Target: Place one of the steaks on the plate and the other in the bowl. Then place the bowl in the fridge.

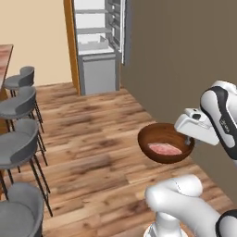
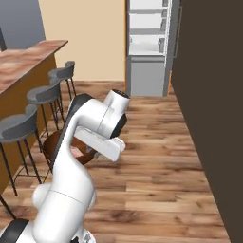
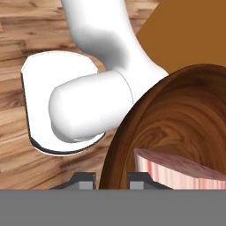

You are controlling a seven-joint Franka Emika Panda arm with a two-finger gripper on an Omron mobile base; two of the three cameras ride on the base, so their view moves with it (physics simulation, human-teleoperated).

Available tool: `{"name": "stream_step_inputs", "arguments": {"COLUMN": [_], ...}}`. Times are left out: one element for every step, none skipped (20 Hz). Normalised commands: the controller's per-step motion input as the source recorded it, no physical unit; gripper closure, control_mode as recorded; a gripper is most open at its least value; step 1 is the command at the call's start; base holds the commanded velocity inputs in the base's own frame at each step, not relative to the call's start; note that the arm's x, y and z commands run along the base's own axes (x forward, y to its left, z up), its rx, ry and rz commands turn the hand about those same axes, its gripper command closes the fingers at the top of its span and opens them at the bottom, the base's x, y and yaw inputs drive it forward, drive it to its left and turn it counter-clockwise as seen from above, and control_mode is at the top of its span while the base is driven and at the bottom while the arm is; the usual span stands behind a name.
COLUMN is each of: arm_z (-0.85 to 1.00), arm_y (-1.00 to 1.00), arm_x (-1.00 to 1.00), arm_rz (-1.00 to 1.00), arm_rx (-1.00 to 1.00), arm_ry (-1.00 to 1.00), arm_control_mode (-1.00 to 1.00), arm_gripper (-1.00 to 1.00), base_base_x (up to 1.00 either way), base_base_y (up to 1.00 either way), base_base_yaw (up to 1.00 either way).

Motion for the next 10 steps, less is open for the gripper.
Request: {"name": "stream_step_inputs", "arguments": {"arm_z": [0.0, 0.0, 0.0, 0.0, 0.0, 0.0, 0.0, 0.0, 0.0, 0.0], "arm_y": [0.0, 0.0, 0.0, 0.0, 0.0, 0.0, 0.0, 0.0, 0.0, 0.0], "arm_x": [0.0, 0.0, 0.0, 0.0, 0.0, 0.0, 0.0, 0.0, 0.0, 0.0], "arm_rz": [0.0, 0.0, 0.0, 0.0, 0.0, 0.0, 0.0, 0.0, 0.0, 0.0], "arm_rx": [0.0, 0.0, 0.0, 0.0, 0.0, 0.0, 0.0, 0.0, 0.0, 0.0], "arm_ry": [0.0, 0.0, 0.0, 0.0, 0.0, 0.0, 0.0, 0.0, 0.0, 0.0], "arm_control_mode": [1.0, 1.0, 1.0, 1.0, 1.0, 1.0, 1.0, 1.0, 1.0, 1.0], "arm_gripper": [1.0, 1.0, 1.0, 1.0, 1.0, 1.0, 1.0, 1.0, 1.0, 1.0], "base_base_x": [1.0, 1.0, 1.0, 1.0, 1.0, 1.0, 1.0, 1.0, 1.0, 1.0], "base_base_y": [0.0, 0.0, 0.0, 0.0, 0.0, 0.0, 0.0, 0.0, 0.0, 0.01], "base_base_yaw": [0.09, 0.07, 0.06, 0.09, 0.09, 0.11, 0.1, 0.09, 0.06, 0.04]}}
